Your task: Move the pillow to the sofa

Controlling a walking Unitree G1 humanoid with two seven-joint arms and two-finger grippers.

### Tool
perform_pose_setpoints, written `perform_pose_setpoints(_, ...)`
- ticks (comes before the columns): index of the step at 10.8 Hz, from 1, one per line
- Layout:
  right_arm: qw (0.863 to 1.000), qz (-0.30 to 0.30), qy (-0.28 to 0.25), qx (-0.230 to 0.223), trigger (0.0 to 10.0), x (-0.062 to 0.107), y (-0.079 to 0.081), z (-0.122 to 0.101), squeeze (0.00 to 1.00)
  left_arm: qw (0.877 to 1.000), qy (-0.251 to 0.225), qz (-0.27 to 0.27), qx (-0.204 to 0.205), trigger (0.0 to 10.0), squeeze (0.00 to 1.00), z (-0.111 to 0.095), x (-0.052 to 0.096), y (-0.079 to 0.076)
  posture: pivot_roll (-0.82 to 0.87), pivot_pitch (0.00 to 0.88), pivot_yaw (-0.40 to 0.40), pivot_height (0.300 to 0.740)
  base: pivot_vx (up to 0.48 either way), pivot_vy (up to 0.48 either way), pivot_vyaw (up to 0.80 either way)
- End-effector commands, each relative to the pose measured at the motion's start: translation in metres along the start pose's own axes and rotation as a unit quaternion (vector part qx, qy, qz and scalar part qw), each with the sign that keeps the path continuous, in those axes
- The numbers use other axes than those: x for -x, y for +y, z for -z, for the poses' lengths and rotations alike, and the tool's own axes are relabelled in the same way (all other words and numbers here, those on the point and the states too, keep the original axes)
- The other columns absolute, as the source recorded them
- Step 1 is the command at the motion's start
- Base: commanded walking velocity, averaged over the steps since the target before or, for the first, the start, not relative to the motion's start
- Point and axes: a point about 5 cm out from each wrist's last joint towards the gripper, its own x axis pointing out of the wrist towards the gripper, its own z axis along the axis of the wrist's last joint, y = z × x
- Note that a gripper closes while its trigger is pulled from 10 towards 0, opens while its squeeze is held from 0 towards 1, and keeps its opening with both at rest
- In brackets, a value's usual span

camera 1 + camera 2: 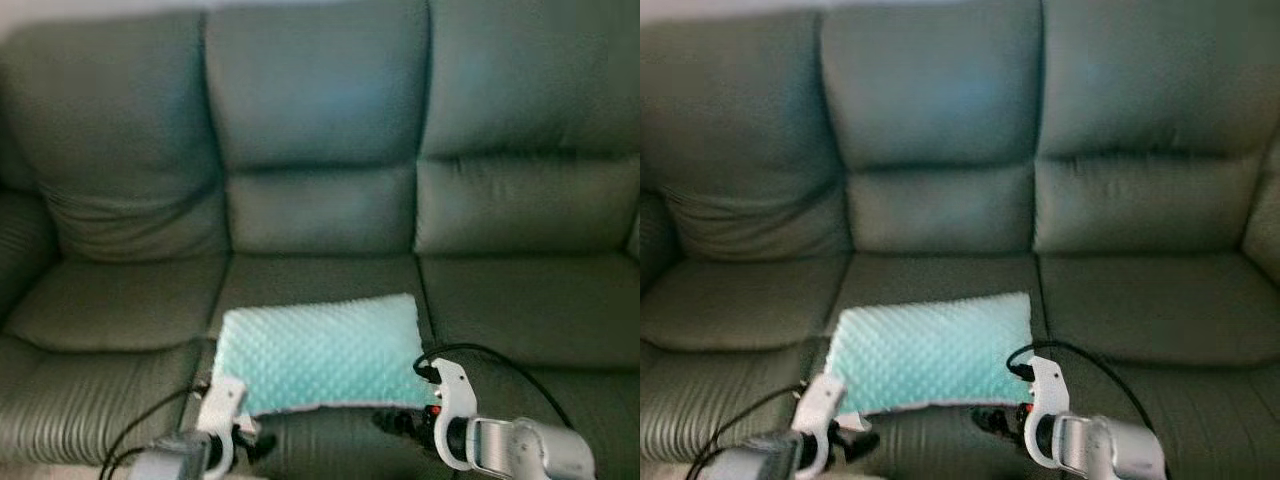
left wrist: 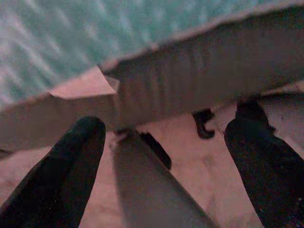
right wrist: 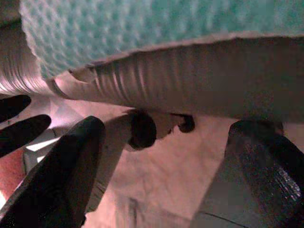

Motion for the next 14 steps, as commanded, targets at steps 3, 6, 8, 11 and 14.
perform_pose_setpoints(3,0.997,0.013,-0.007,0.071,10.0,-0.006,-0.005,-0.002,0.00,1.000,0.015,-0.013,0.005,10.0,0.00,0.005,-0.013,-0.001,-0.30,0.290,0.079,0.740,0.000,0.000,0.00)
perform_pose_setpoints(6,0.995,-0.015,-0.019,0.100,10.0,-0.025,0.006,-0.017,0.00,0.999,-0.005,-0.042,-0.003,10.0,0.00,-0.010,-0.024,0.000,-0.31,0.330,0.080,0.740,0.000,0.000,0.00)
perform_pose_setpoints(8,0.990,-0.013,-0.039,0.137,10.0,-0.040,0.009,-0.024,0.00,0.998,-0.004,-0.065,-0.027,10.0,0.00,-0.017,-0.026,0.004,-0.29,0.348,0.084,0.740,0.000,0.000,0.00)
perform_pose_setpoints(11,0.986,-0.003,-0.056,0.154,10.0,-0.053,0.004,-0.028,0.00,0.995,-0.028,-0.091,-0.026,10.0,0.00,-0.024,-0.028,0.007,-0.28,0.364,0.093,0.740,0.000,0.000,0.00)
perform_pose_setpoints(14,0.979,0.012,-0.101,0.175,10.0,-0.060,0.003,-0.038,0.00,0.983,-0.096,-0.154,0.000,10.0,0.00,-0.046,-0.022,0.020,-0.27,0.369,0.096,0.740,0.000,0.000,0.00)
